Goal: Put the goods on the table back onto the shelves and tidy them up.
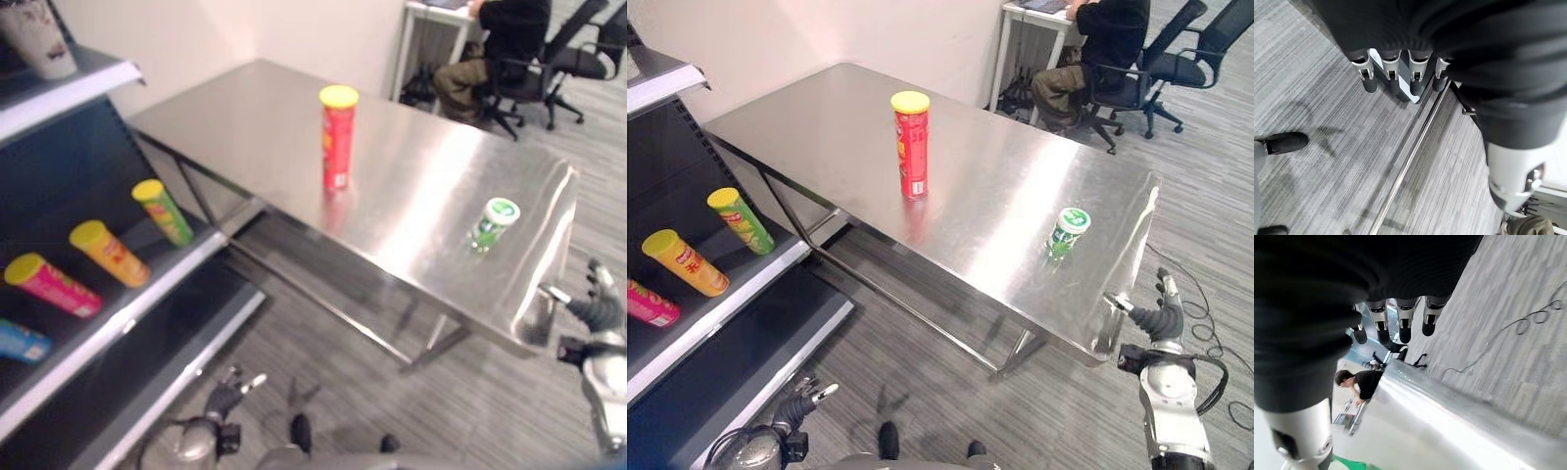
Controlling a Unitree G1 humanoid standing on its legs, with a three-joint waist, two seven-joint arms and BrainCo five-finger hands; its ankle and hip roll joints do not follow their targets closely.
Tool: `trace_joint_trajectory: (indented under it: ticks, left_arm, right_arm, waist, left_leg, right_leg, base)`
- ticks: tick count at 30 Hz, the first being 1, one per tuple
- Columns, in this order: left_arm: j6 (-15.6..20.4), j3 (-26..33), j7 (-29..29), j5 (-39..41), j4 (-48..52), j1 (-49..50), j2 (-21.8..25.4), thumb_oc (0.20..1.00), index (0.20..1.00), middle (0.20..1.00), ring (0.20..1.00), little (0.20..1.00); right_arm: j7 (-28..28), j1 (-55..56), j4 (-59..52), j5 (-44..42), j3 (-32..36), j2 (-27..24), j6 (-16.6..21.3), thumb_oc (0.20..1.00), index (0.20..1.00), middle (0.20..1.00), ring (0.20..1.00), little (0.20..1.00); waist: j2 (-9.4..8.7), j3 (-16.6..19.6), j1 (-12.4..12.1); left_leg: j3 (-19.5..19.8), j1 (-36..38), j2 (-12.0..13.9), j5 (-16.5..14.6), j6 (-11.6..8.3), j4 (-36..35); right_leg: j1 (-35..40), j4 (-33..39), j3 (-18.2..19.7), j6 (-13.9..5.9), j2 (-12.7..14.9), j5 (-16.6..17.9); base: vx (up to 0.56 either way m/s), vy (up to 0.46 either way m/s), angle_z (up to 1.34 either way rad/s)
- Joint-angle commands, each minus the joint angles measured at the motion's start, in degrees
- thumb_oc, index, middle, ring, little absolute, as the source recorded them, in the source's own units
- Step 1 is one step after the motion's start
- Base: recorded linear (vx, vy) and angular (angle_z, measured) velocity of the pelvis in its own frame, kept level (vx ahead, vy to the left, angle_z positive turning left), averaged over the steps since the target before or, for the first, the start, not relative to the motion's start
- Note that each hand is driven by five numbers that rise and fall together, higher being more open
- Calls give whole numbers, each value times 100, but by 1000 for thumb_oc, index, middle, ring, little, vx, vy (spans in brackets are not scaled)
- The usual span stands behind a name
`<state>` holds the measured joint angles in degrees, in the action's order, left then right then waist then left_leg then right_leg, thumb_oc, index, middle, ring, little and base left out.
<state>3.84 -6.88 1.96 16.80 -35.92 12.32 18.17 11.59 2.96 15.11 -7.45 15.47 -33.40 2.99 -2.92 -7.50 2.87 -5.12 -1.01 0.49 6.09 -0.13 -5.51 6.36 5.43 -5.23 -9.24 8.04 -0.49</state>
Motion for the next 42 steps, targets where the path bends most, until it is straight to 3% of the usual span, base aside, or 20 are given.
trace_joint_trajectory:
  ticks: [1, 8, 21, 32, 33, 34, 35, 42]
  left_arm:
    - [179, 70, -23, -100, 261, -397, 269, 1000, 1000, 1000, 1000, 1000]
    - [197, 89, -4, -78, 221, -369, 245, 1000, 1000, 1000, 1000, 1000]
    - [199, -106, 58, -31, 262, -350, 441, 1000, 1000, 1000, 1000, 1000]
    - [232, -140, 45, -30, 234, -350, 414, 1000, 1000, 1000, 1000, 1000]
    - [233, -152, 42, -24, 221, -360, 413, 1000, 1000, 1000, 1000, 1000]
    - [237, -149, 41, -24, 221, -367, 419, 1000, 1000, 1000, 1000, 1000]
    - [236, -144, 42, -26, 221, -368, 429, 1000, 1000, 1000, 1000, 1000]
    - [240, -114, 21, -56, 216, -384, 460, 1000, 1000, 1000, 1000, 1000]
  right_arm:
    - [119, -527, -37, -57, 258, -453, 276, 1000, 1000, 1000, 1000, 1000]
    - [164, -410, -62, -7, 507, -585, 306, 1000, 1000, 1000, 1000, 1000]
    - [-299, -1528, 589, -395, -654, -1112, 342, 1000, 1000, 1000, 1000, 1000]
    - [-213, -1653, 588, -179, -665, -1279, 367, 1000, 1000, 1000, 1000, 1000]
    - [-223, -1688, 621, -165, -713, -1307, 361, 887, 887, 887, 887, 887]
    - [-258, -1703, 652, -167, -745, -1335, 349, 241, 241, 241, 241, 241]
    - [-302, -1727, 678, -131, -813, -1381, 328, 200, 200, 200, 200, 200]
    - [-334, -1806, 402, -29, -883, -1572, 364, 200, 200, 200, 200, 200]
  waist:
    - [-44, -221, -232]
    - [-23, -180, -238]
    - [-44, -274, -478]
    - [-34, -272, -538]
    - [-40, -270, -550]
    - [-46, -271, -553]
    - [-57, -271, -561]
    - [-88, -276, -560]
  left_leg:
    - [351, 612, 267, -1104, -179, 51]
    - [502, 554, 303, -1096, -224, 51]
    - [622, 392, 357, -992, -311, 51]
    - [762, 367, 370, -972, -341, 51]
    - [773, 362, 369, -970, -341, 51]
    - [779, 359, 370, -968, -343, 51]
    - [780, 354, 375, -966, -347, 51]
    - [775, 339, 401, -955, -370, 51]
  right_leg:
    - [-447, -43, -218, -279, 215, 162]
    - [-372, -43, -361, -245, 191, 76]
    - [-421, -43, -506, -200, 139, 31]
    - [-324, -43, -652, -166, 115, -38]
    - [-325, -43, -651, -164, 113, -38]
    - [-327, -43, -656, -162, 111, -36]
    - [-329, -43, -665, -163, 110, -35]
    - [-331, -43, -692, -157, 91, -50]
  base:
    - [22, -34, 5]
    - [30, -32, 15]
    - [-1, -28, 6]
    - [11, -13, 10]
    - [2, -6, 8]
    - [-2, -11, 4]
    - [-2, -9, 4]
    - [-1, -2, 1]
